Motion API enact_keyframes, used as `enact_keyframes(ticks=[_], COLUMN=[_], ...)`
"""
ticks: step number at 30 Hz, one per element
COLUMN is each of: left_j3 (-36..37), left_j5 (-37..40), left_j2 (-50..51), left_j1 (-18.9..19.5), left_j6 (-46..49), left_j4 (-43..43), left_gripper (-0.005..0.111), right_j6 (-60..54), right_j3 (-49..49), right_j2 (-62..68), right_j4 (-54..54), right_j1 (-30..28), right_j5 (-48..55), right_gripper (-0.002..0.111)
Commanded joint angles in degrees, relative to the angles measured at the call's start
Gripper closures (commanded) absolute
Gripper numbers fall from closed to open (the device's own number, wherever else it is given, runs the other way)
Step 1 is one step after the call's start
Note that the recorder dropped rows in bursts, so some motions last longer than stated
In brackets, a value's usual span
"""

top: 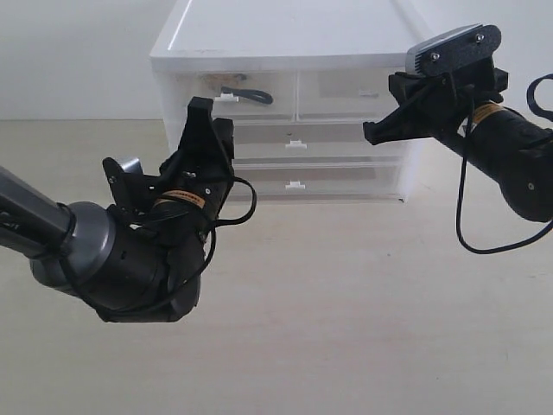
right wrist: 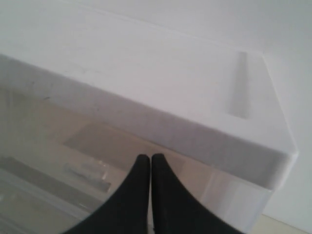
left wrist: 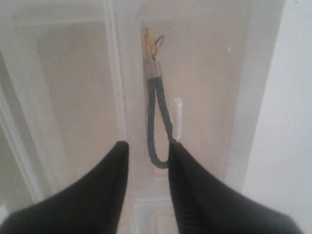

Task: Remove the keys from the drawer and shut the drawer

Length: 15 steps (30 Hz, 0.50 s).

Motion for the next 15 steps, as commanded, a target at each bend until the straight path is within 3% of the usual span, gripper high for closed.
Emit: enact_keyframes(ticks=[1, 3, 15], left_j3=[-0.9, -0.9, -4.2], left_j5=[-0.6, -0.6, -0.6], left_j2=[-0.1, -0.1, -0.1], left_j1=[-0.3, -0.3, 1.9], left_j6=[-0.4, -0.2, -0.1], left_j4=[1.0, 1.0, 0.0], left_gripper=[0.057, 0.051, 0.051], right_j6=[0.1, 0.1, 0.4], right_j3=[-0.9, -0.9, -0.9], right_j2=[0.2, 0.2, 0.2], right_j4=[1.9, 1.9, 1.9], right_j1=[-0.3, -0.3, -0.3], right_j5=[0.4, 0.4, 1.2], right_gripper=[0.109, 0.109, 0.109])
